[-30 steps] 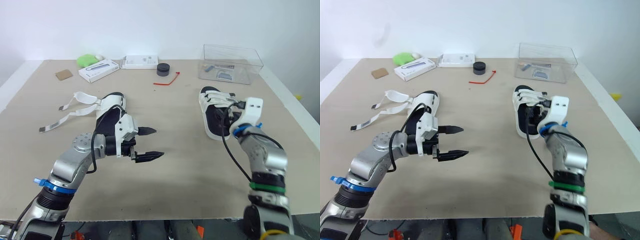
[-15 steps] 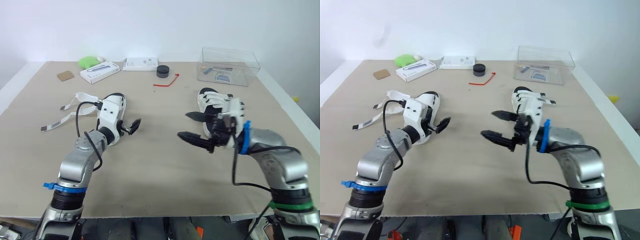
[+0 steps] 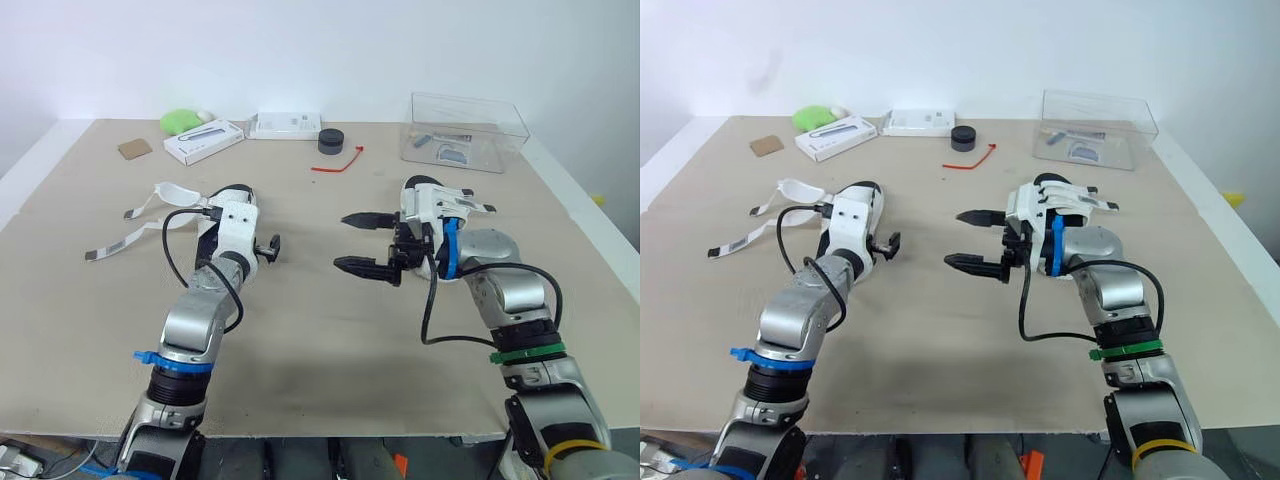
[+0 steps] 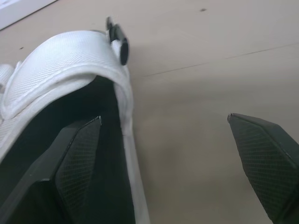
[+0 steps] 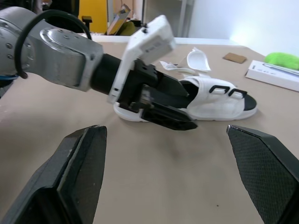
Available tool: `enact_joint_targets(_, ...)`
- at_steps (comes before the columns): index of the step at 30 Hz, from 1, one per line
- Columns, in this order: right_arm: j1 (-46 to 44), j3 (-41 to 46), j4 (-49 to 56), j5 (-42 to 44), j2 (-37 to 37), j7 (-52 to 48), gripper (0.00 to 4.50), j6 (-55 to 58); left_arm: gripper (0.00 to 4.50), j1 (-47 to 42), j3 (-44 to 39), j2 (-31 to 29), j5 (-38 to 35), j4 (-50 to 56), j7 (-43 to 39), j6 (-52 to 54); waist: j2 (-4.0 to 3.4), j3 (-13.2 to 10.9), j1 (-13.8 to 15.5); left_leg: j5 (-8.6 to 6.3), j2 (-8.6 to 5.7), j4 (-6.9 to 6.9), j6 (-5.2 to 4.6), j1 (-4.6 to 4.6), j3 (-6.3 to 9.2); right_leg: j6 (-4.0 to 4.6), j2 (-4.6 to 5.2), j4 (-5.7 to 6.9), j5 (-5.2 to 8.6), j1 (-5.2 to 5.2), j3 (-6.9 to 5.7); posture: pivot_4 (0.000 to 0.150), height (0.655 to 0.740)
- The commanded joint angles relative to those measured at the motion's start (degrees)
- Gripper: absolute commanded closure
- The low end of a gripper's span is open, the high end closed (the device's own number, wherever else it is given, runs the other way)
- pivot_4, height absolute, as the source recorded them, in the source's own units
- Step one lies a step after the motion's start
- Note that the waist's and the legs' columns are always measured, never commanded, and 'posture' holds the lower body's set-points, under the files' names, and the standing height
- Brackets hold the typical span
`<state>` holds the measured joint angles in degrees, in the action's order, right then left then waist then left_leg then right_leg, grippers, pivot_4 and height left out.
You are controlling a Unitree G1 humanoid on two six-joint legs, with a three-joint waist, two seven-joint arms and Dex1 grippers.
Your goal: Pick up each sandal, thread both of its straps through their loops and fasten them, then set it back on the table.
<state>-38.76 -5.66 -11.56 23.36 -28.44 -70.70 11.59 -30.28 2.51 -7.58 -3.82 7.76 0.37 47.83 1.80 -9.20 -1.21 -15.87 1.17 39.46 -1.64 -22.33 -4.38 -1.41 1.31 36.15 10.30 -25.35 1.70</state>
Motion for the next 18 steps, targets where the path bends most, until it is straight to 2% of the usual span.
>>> enact_joint_targets(1,-0.1,-0.1,1.8,-0.2,0.8,0.2,0.09,-0.5,0.0,-3.1,-1.1,0.3,1.6,-3.0,1.5,-2.5,0.0,0.0,0.0,0.0,0.0,0.0,0.0,0.01,0.0,0.0,0.0,0.0,0.0,0.0,0.0,0.15,0.74)
enact_joint_targets(13,0.9,0.4,3.0,-1.6,1.2,3.3,0.09,-1.2,0.0,-10.6,-3.6,-0.4,0.8,-19.7,-2.1,-12.2,0.0,0.0,0.0,0.02,-0.01,0.0,0.05,-0.01,-0.01,0.02,0.05,0.01,-0.02,-0.01,-0.06,0.15,0.74)
enact_joint_targets(18,0.6,2.7,4.3,2.1,1.8,5.8,0.09,4.9,0.0,-12.1,-4.4,0.3,0.1,-23.4,-3.5,-14.8,0.0,0.0,0.0,0.02,-0.01,0.0,0.06,-0.03,0.0,0.02,0.07,0.01,-0.02,-0.01,-0.07,0.15,0.74)
